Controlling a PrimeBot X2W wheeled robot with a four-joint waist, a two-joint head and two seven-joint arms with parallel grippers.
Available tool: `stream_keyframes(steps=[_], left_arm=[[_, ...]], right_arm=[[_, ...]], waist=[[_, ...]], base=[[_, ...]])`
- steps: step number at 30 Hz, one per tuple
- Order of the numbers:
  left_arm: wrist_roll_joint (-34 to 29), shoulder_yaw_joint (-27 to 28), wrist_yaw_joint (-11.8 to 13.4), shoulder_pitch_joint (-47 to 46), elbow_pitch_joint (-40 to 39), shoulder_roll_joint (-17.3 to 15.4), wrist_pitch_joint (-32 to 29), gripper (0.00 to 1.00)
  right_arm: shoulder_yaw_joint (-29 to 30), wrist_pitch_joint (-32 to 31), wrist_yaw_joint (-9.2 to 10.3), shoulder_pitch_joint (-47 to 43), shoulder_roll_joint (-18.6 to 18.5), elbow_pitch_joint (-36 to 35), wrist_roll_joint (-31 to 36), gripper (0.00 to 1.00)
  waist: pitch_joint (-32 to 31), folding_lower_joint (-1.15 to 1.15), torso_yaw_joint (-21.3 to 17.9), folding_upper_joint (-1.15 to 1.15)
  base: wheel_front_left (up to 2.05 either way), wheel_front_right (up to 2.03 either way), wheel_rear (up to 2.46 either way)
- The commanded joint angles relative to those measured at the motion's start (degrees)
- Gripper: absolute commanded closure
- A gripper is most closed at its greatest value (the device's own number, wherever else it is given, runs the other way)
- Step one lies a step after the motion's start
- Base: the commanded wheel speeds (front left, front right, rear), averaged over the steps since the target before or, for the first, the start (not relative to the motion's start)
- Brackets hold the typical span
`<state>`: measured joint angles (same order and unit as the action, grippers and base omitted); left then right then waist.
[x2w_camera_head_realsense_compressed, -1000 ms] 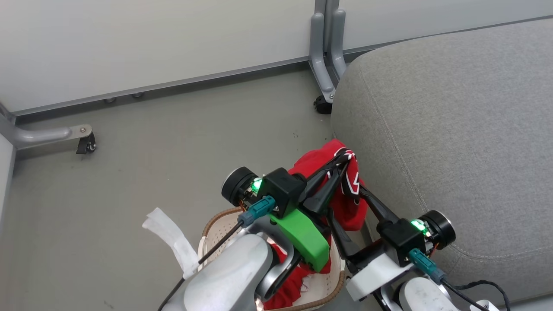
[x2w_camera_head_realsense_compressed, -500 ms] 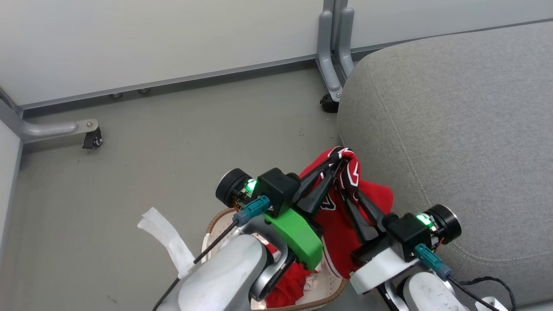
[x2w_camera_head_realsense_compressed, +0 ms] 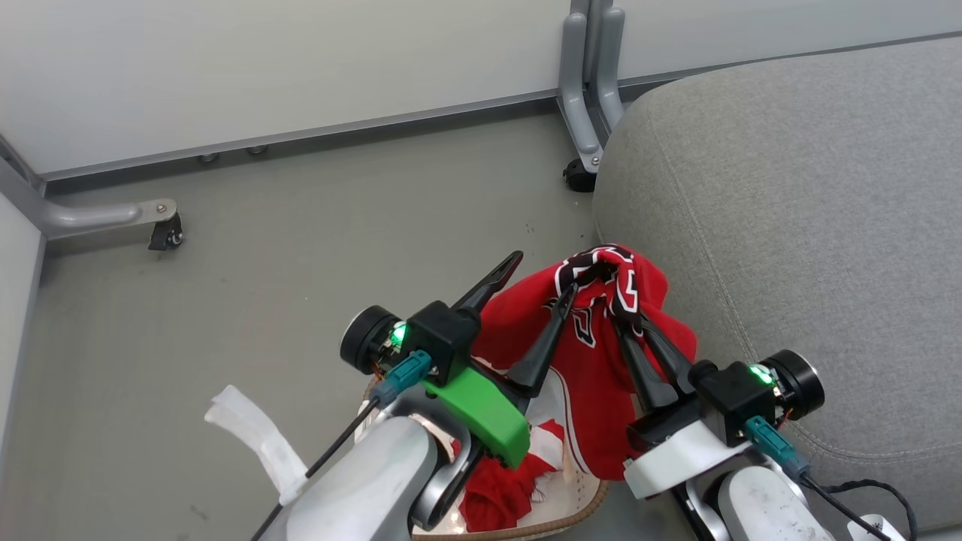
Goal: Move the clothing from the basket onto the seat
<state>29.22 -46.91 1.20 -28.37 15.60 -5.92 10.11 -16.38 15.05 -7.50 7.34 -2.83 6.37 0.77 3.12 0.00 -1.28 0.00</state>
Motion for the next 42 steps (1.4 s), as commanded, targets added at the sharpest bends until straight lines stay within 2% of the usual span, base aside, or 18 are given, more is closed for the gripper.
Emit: stream_keyframes(steps=[1, 6, 13, 21, 25, 32, 37, 42], left_arm=[[0.9, 0.4, 0.5, 1.3, -0.2, -0.7, 0.8, 0.00], [1.4, 1.6, 0.9, 4.3, -1.2, -2.5, 2.7, 0.00], [0.7, 4.7, 3.2, 8.6, -2.4, -4.7, 4.7, 0.00], [-0.8, 11.4, 5.4, 14.0, -5.7, -5.8, 5.1, 0.00], [-2.7, 14.8, 5.2, 16.9, -7.6, -6.3, 5.1, 0.00], [-6.3, 19.5, 4.1, 20.6, -8.8, -5.1, 5.0, 0.00], [-8.3, 22.8, 2.9, 21.9, -8.8, -3.8, 5.0, 0.00], [-10.4, 25.6, 1.5, 22.3, -8.5, -2.7, 5.0, 0.00]], right_arm=[[0.4, 0.2, 0.02, -0.4, -0.1, -0.4, -0.2, 1.00], [1.3, 0.2, 0.02, -0.8, -0.1, -0.6, -0.4, 1.00], [2.4, 0.2, 0.02, -1.4, -0.1, -0.8, -0.5, 1.00], [3.2, 0.2, 0.02, -2.2, -0.1, -1.0, -0.5, 1.00], [3.6, 0.2, 0.02, -2.5, -0.1, -1.3, -0.7, 1.00], [4.5, 0.2, 0.02, -2.9, -0.1, -2.1, -0.7, 1.00], [4.8, 0.2, 0.02, -1.8, -0.1, -2.9, -0.9, 1.00], [6.2, 0.2, 0.02, -1.0, -0.1, -4.3, -0.9, 1.00]], waist=[[0.0, 0.00, 0.2, 0.00], [-0.1, 0.00, 1.0, 0.00], [-0.2, 0.00, 2.5, 0.00], [-0.2, 0.00, 5.0, 0.00], [-0.2, 0.00, 6.5, 0.00], [0.7, 0.00, 8.9, 0.00], [2.2, 0.00, 9.0, 0.00], [4.1, 0.00, 7.4, 0.00]], base=[[0.00, 0.00, 0.00], [0.00, 0.00, 0.00], [0.00, 0.00, 0.00], [0.00, 0.00, 0.00], [0.00, 0.00, 0.00], [0.00, 0.00, 0.00], [0.00, 0.00, 0.00], [0.00, 0.00, 0.00]])
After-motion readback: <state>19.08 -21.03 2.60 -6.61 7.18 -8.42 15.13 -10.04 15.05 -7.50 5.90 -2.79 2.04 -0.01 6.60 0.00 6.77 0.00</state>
